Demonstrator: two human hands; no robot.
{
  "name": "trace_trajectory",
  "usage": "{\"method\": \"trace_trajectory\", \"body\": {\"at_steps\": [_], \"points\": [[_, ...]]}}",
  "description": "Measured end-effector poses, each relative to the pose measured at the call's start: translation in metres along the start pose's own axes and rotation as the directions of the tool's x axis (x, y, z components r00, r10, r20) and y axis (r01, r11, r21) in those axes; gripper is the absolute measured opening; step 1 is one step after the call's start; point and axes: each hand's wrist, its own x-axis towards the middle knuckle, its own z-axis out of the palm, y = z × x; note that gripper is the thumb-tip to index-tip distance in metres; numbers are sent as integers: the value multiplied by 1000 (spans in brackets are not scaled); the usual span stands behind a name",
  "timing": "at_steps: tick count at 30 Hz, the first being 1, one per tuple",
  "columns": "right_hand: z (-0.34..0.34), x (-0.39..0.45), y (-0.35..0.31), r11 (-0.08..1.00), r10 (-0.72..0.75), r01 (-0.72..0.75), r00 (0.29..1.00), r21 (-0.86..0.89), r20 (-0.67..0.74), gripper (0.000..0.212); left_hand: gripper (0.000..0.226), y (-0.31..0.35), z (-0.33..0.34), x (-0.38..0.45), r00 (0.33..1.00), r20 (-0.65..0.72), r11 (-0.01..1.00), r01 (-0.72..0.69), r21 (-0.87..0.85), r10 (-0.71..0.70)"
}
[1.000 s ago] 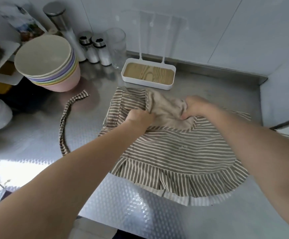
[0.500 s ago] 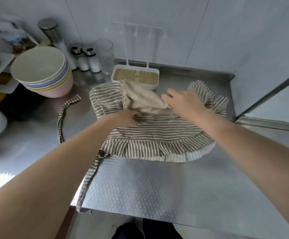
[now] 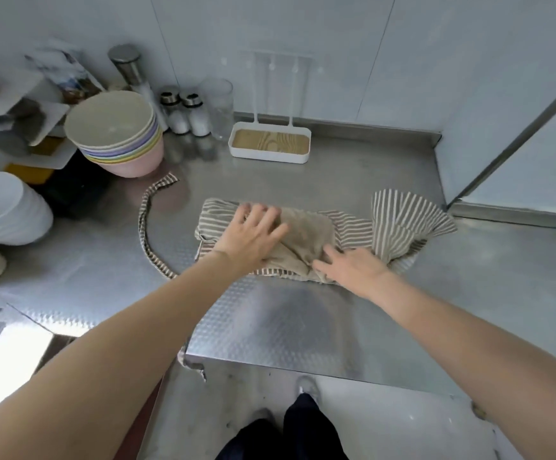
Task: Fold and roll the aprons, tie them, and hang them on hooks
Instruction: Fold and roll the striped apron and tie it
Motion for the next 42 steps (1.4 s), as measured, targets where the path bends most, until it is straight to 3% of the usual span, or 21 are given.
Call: {"method": "trace_trajectory", "body": {"at_steps": [4,8,11,13,17,19,21,23,24,26,28,31,34,35,37,39,42], "points": [[6,-1,7,986,145,-149,988,77,59,50,53,9,4,5,940,334,996,82,-19,-71],[17,-2,21,936,326,-345,926,75,190,60,41,8,17,9,893,399,975,223,11,-208],[24,-6,37,845,481,-526,828,100,289,53,41,1,34,11,836,459,952,295,83,-299],[33,-8,43,820,492,-564,781,97,384,48,41,3,42,12,789,507,929,363,70,-347],[48,-9,42,852,426,-522,742,47,518,53,54,10,43,14,679,680,895,440,-74,-277],[43,-6,43,838,412,-543,692,53,593,58,76,3,41,19,663,729,924,365,-116,-170],[27,1,45,854,368,-519,661,44,655,58,72,-2,40,25,680,731,938,292,-188,-65],[1,12,45,881,263,-456,693,126,672,62,56,1,36,28,708,705,948,253,-195,-44],[-12,21,42,869,225,-446,743,215,630,63,51,4,34,27,723,688,953,248,-174,-63],[-33,39,26,816,188,-380,888,436,421,50,47,11,38,23,723,683,964,242,-107,-105],[-44,49,6,782,128,-266,954,564,272,33,43,16,36,23,717,684,968,245,-62,-138],[-38,64,-24,850,40,-199,948,489,316,32,48,16,39,13,741,644,948,309,-77,-189],[-26,67,-23,892,137,-296,897,341,420,44,60,12,37,7,792,571,941,325,-93,-217],[-24,68,-19,891,133,-306,883,336,451,45,61,11,34,4,779,589,944,320,-77,-215],[-21,66,-10,874,72,-285,878,394,474,37,61,11,34,1,725,659,956,293,-31,-201],[-24,59,-1,837,6,-256,888,484,460,42,65,10,28,7,688,706,962,271,-34,-169],[-31,49,12,723,45,-300,919,623,391,40,59,7,6,31,694,709,949,291,-118,-125]]}}
